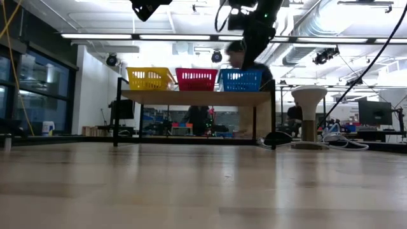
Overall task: Pick & Place Office Desk Supplies
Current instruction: Return to Home Position
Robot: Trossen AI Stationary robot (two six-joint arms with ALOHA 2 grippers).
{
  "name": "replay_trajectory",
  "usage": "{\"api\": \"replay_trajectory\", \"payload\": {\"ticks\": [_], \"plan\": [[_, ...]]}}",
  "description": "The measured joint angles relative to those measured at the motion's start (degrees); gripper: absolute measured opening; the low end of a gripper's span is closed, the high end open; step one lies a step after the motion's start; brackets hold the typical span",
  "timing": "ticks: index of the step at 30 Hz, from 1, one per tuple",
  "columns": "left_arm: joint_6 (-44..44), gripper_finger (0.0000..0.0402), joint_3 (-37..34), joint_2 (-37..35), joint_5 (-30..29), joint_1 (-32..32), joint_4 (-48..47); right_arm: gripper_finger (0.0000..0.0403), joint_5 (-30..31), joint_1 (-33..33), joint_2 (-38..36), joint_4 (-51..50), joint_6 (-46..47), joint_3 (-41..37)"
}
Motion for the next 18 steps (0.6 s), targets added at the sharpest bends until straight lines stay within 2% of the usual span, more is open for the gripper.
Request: {"api": "replay_trajectory", "payload": {"ticks": [12,18], "plan": [[0.0,0.0083,0.0,0.0,0.0,0.0,0.0,0.0069,0.2,2.7,-4.7,1.7,0.4,0.0],[0.0,0.0083,0.0,0.0,0.0,0.0,0.0,0.0069,-2.1,3.5,-5.0,1.7,6.2,0.0]]}}
